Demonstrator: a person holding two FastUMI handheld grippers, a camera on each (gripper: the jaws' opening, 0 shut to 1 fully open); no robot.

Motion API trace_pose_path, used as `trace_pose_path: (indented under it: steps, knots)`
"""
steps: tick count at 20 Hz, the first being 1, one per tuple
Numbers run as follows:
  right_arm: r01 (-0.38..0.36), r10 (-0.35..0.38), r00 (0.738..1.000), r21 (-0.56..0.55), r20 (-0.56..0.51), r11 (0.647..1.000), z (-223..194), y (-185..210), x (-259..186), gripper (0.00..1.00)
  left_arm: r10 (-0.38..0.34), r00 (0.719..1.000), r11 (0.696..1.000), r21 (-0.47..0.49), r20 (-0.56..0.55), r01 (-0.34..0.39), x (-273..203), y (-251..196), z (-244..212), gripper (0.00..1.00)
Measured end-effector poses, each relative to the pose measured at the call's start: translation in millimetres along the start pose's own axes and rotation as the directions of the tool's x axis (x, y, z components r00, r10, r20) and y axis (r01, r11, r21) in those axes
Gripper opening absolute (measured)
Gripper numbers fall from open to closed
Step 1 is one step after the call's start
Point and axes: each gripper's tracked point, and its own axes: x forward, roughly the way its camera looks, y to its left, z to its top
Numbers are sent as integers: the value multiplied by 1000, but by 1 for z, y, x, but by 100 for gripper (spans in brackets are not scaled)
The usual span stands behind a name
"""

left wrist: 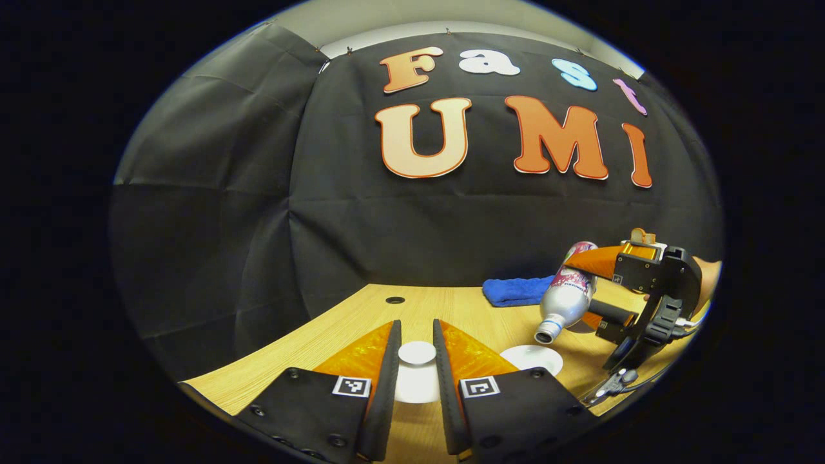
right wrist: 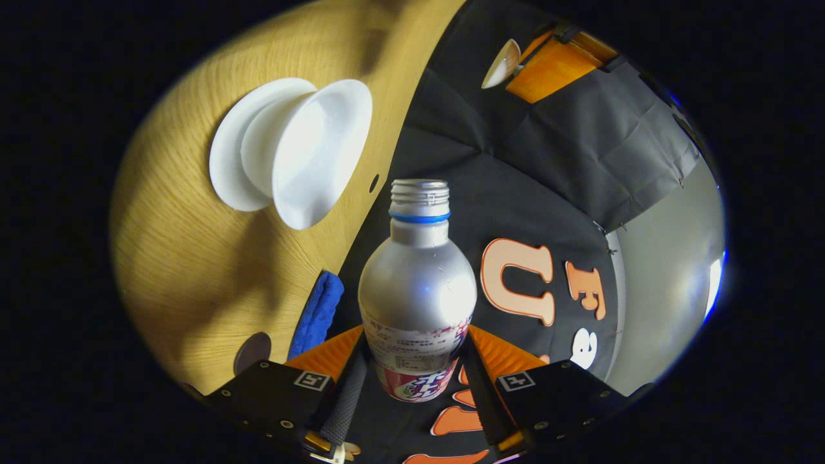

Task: Open the teacup lid with one hand, grasp the water bottle and pour water into the teacup with the other hand; after pouring, place the water bottle on the coaster and then close the teacup lid.

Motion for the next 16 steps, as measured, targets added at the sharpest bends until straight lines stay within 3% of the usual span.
trace_pose_path:
  steps: [3,8,10,13,16]
  knots:
    - [-40,48,998,181,-38,983,-10,13,-1,79,-27,1000,1000,0,5,27,5,-14,5,37]
    - [-7,49,993,371,-106,929,-43,3,-11,80,-67,998,998,6,14,67,14,-40,13,36]
    - [8,63,989,470,-135,883,-58,-3,-12,80,-87,996,996,4,21,87,16,-52,17,33]
    - [45,76,982,599,-175,800,-78,-11,-10,79,-117,993,993,7,27,117,20,-70,24,36]
    - [73,111,973,727,-202,683,-101,-8,-12,80,-142,989,990,5,32,142,23,-86,28,37]
